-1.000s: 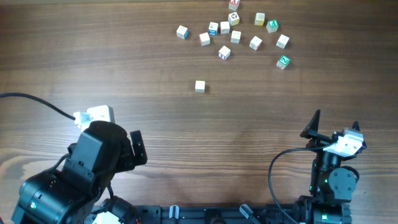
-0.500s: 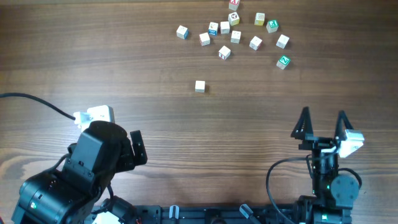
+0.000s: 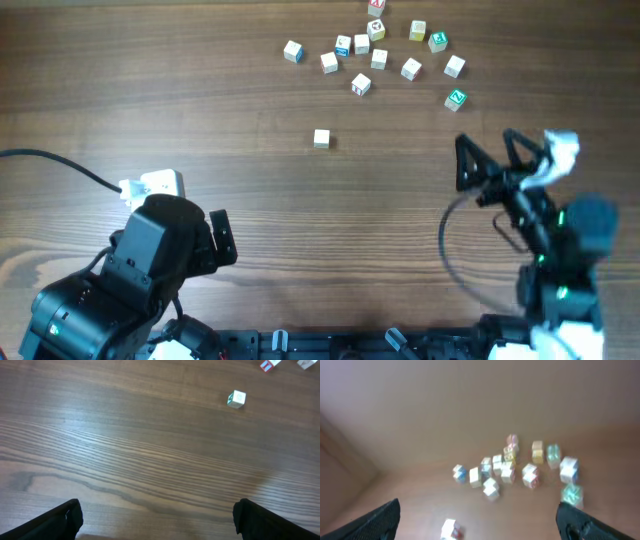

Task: Form a horizontal line
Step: 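Reach the right gripper forward to the block cluster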

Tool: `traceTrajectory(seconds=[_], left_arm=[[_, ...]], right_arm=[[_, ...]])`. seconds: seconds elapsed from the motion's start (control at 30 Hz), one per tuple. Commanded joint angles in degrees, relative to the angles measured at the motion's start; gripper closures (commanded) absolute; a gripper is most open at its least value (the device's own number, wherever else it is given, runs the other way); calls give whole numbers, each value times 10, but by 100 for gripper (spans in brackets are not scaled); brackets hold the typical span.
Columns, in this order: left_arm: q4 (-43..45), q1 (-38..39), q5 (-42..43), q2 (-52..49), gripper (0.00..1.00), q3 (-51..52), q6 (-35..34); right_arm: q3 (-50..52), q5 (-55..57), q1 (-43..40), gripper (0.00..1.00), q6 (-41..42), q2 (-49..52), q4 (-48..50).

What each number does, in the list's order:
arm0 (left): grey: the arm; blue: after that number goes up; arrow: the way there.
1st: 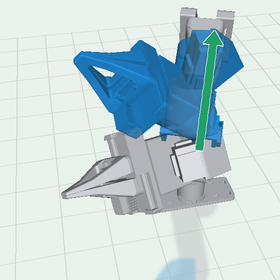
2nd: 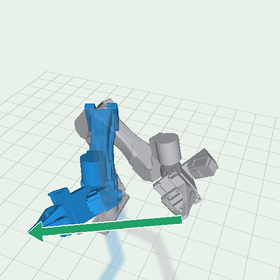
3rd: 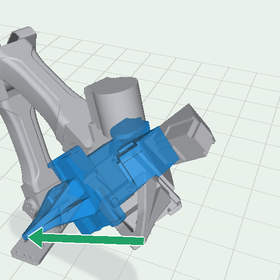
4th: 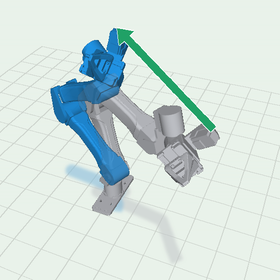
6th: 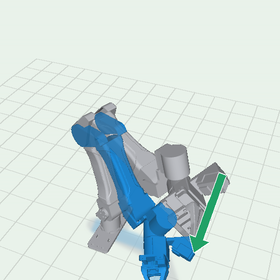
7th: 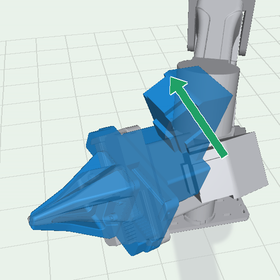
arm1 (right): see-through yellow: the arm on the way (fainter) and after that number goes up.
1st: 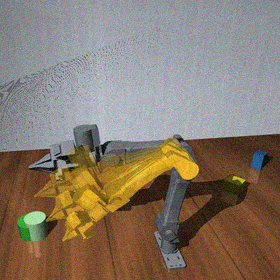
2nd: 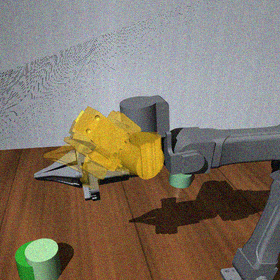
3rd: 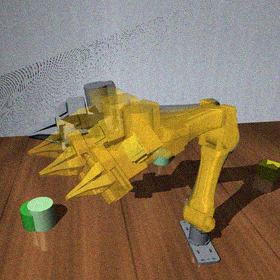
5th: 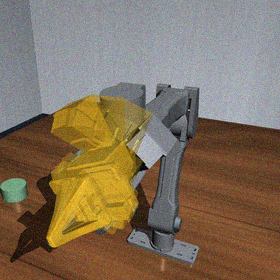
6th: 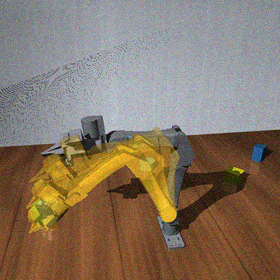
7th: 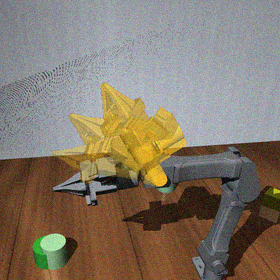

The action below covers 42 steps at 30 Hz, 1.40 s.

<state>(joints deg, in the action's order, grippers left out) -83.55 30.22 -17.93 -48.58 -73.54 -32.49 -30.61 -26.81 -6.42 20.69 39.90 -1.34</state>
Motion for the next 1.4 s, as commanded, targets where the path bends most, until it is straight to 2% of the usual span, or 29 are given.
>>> traceTrajectory(seconds=[0.0, 0.17, 0.43, 0.57, 0.67, 0.87, 1.2, 1.37], left_arm=[[1, -3, 3, 2, 0, 3, -10], [1, -3, 3, 2, 0, 3, -10], [1, -3, 3, 2, 0, 3, -10], [1, -3, 3, 2, 0, 3, -10], [1, -3, 3, 2, 0, 3, -10], [1, -3, 3, 2, 0, 3, -10], [1, -3, 3, 2, 0, 3, -10], [1, -3, 3, 2, 0, 3, -10]], right_arm=[[-136, -37, 2, 0, 3, 113, -126], [-268, -68, 2, 0, 3, 225, -311], [-270, -93, 2, 0, 19, 271, -333], [-282, -65, 11, 0, 18, 297, -334], [-342, 33, 61, 0, 19, 341, -363], [-501, 148, 132, 0, 19, 476, -448], [-717, 193, 200, 1, 43, 723, -490], [-755, 157, 216, 1, -100, 803, -441]])
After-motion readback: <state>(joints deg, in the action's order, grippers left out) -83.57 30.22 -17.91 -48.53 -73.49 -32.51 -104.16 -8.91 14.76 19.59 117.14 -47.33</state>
